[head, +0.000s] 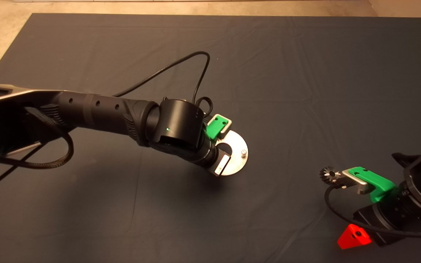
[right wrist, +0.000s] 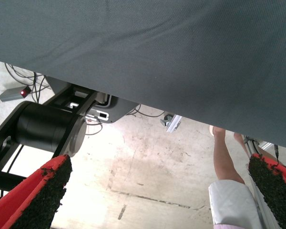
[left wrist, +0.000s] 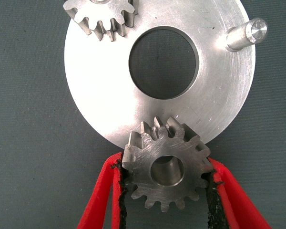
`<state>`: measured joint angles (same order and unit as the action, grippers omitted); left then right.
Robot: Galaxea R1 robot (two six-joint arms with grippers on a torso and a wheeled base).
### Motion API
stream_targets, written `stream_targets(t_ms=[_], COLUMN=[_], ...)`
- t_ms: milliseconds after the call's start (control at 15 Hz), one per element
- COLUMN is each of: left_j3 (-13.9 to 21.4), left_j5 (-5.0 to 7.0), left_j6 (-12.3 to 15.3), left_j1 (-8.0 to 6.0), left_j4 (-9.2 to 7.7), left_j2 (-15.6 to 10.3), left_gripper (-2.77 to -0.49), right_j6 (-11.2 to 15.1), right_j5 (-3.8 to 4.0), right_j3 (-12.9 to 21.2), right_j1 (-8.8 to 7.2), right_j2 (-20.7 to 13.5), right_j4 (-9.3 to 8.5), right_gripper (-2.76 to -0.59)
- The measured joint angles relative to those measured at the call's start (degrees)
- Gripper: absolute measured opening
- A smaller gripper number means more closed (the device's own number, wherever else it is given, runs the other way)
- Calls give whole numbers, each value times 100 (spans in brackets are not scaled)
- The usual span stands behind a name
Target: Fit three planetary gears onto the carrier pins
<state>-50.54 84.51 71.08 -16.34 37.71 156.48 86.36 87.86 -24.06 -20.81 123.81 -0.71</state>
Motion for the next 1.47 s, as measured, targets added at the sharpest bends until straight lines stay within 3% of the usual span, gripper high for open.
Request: stream_targets(t_ms=[267, 467, 1467], left_j3=[0, 10, -185], left_j5=[2, 30, 11], left_j6=[0, 0, -107], left_j1=[0, 123, 72], left_j4=[2, 51, 50], left_j2=[5, 5, 99], left_gripper=[-244, -244, -244], right_j6=[0, 0, 0], right_j5=[1, 4, 1], right_j3=[0, 0, 0], right_j1=[0, 0, 0], right_j2=[-1, 1, -1], right_j4=[0, 2, 2], right_gripper=[-60, -60, -60])
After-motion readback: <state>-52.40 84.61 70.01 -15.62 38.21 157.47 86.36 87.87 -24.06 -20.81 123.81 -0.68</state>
